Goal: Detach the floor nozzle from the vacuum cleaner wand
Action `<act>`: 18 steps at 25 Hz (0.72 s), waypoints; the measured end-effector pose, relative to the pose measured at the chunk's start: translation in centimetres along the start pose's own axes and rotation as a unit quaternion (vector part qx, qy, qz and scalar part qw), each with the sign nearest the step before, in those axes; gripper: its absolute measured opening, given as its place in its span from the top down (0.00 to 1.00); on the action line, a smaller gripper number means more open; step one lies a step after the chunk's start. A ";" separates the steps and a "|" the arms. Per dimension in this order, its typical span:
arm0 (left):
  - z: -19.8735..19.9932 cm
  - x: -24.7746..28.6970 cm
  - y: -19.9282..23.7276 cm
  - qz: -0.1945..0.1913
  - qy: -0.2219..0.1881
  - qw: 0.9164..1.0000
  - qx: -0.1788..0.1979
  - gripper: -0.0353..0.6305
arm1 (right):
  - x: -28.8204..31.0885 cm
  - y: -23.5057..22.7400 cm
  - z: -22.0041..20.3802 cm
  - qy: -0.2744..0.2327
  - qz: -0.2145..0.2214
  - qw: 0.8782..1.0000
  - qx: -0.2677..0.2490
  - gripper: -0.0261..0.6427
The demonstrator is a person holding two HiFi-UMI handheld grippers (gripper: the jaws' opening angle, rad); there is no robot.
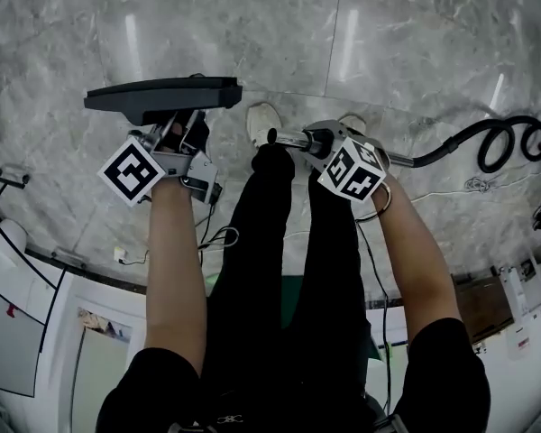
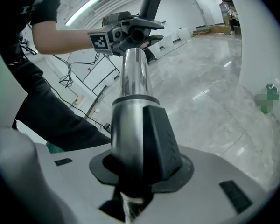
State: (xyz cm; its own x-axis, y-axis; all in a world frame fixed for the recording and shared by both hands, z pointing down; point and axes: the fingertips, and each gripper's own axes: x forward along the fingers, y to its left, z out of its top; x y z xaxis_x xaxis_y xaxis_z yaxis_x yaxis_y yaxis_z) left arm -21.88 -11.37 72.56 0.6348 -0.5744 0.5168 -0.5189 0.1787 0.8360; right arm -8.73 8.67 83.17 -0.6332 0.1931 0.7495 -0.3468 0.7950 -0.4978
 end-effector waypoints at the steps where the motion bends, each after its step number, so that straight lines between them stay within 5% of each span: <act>1: -0.2 0.0 0.4 0.003 0.000 1.000 -0.012 0.78 | 0.2 0.0 0.0 0.005 -0.002 1.000 -0.001 0.75; 6: -0.6 -0.1 1.4 0.006 -0.009 0.999 -0.050 0.78 | 1.0 0.4 0.4 0.003 0.005 1.000 0.006 0.75; 18: -3.0 1.9 1.6 0.013 0.017 0.998 -0.061 0.78 | 1.4 -0.8 -0.6 0.012 -0.014 1.000 0.023 0.75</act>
State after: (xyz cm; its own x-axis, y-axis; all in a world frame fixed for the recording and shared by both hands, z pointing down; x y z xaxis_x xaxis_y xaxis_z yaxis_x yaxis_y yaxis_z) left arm -19.73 -9.79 75.42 0.6425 -0.5414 0.5422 -0.4631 0.2893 0.8377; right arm -8.96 8.61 84.88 -0.6058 0.1852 0.7737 -0.3962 0.7731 -0.4953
